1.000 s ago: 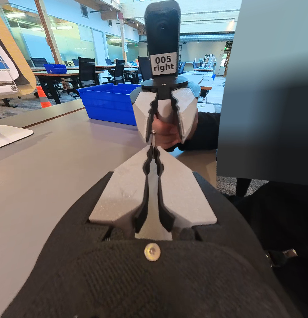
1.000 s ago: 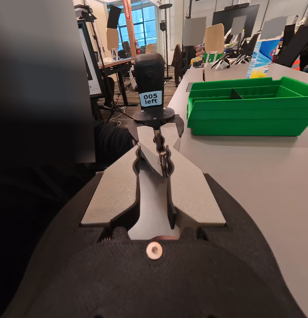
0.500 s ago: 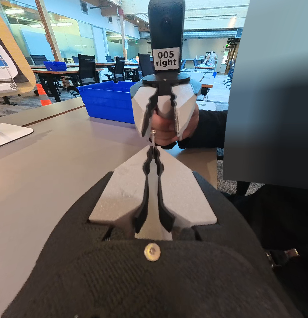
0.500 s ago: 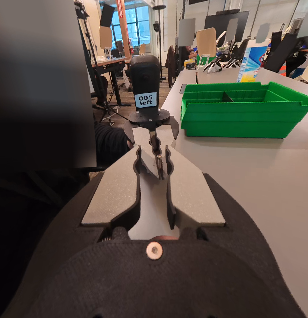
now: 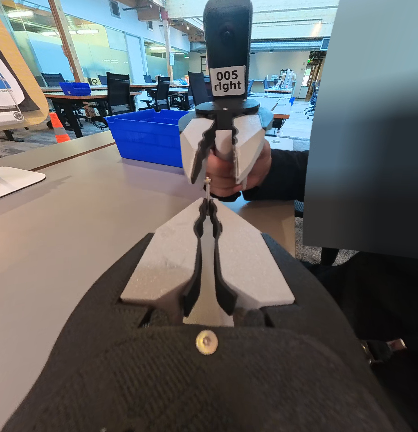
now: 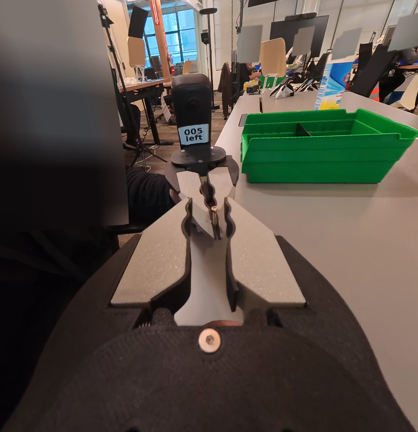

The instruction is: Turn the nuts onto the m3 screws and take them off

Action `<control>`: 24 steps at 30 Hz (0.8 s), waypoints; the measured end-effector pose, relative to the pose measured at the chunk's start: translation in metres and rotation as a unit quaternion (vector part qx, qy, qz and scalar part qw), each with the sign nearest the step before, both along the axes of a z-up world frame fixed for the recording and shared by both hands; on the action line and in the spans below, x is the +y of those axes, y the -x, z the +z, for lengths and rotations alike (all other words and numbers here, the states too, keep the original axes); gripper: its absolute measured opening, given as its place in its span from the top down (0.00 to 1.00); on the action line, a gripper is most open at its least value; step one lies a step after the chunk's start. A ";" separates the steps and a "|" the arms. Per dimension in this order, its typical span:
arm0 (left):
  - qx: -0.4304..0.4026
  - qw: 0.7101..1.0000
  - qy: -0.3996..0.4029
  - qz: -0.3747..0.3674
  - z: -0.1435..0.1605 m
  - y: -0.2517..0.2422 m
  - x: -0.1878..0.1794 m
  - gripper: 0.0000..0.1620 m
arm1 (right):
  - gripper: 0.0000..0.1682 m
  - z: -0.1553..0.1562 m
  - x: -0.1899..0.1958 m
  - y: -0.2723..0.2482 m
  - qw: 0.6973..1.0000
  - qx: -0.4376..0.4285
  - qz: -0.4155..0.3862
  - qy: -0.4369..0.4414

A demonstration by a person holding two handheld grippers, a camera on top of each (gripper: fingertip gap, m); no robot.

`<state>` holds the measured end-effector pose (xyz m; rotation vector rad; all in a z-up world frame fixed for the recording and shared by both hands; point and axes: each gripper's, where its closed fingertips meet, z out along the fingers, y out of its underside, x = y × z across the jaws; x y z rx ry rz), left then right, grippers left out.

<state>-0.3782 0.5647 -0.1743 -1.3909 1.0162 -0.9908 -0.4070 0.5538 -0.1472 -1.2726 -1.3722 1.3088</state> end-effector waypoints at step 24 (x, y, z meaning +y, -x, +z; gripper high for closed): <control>-0.001 1.000 0.006 0.007 0.000 0.001 0.003 1.00 | 0.88 -0.004 0.001 -0.009 1.000 -0.004 -0.019 -0.010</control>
